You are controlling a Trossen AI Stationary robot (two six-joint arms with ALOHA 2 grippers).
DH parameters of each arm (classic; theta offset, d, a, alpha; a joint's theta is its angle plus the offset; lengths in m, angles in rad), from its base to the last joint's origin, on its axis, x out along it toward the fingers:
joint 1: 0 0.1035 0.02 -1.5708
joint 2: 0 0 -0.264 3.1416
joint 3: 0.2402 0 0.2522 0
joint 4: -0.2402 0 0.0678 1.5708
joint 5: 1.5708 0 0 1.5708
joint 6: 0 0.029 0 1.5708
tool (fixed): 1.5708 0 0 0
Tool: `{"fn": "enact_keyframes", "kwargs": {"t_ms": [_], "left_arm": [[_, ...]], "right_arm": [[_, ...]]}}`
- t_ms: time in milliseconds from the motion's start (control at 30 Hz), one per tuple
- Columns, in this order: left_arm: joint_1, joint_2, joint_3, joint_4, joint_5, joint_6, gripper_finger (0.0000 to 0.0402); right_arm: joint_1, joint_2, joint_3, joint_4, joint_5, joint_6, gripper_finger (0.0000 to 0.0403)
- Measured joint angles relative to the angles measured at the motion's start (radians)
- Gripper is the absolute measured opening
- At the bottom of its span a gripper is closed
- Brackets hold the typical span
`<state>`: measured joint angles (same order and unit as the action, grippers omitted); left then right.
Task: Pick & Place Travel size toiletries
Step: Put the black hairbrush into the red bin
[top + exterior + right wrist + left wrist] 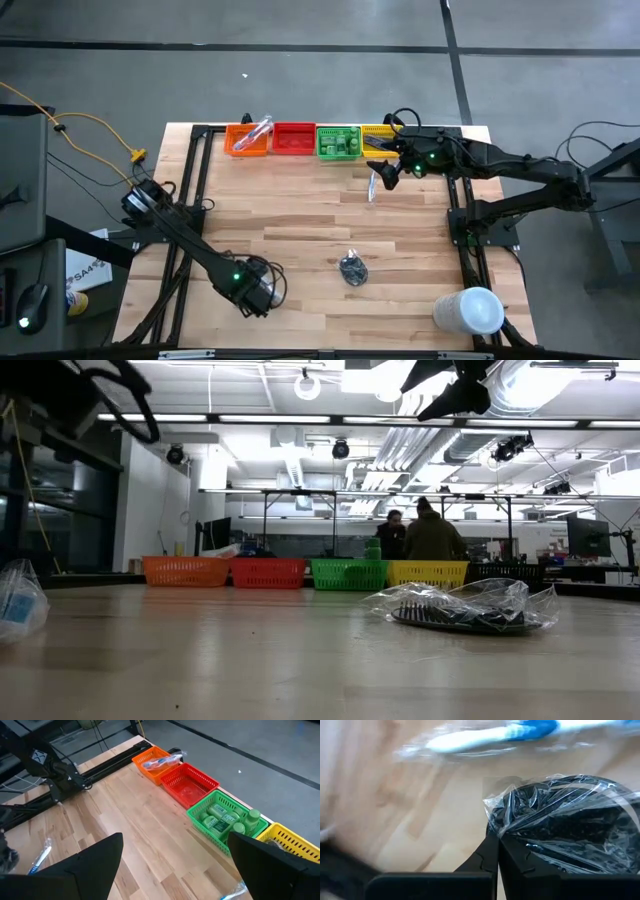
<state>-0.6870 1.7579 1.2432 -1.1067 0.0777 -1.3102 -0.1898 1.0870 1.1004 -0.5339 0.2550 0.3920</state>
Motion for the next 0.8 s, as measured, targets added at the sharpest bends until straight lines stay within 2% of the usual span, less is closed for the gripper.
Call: {"fn": "enact_keyframes", "kwargs": {"t_ms": [200, 367, 600, 800], "left_arm": [[0.053, -0.083, 0.001, -0.082, -0.059, 0.01, 0.0], [0.154, -0.171, 0.002, -0.089, -0.155, 0.104, 0.0], [0.387, -0.248, 0.002, -0.092, -0.242, 0.303, 0.0], [0.62, -0.252, 0.002, -0.015, -0.247, 0.501, 0.0]], "right_arm": [[0.0, 0.0, 0.0, -0.01, -0.002, 0.003, 0.0354], [0.0, 0.0, 0.0, -0.011, -0.003, 0.004, 0.0354], [0.0, 0.0, 0.0, -0.011, -0.002, -0.023, 0.0354], [0.0, 0.0, 0.0, -0.009, 0.002, -0.054, 0.0354]]}}
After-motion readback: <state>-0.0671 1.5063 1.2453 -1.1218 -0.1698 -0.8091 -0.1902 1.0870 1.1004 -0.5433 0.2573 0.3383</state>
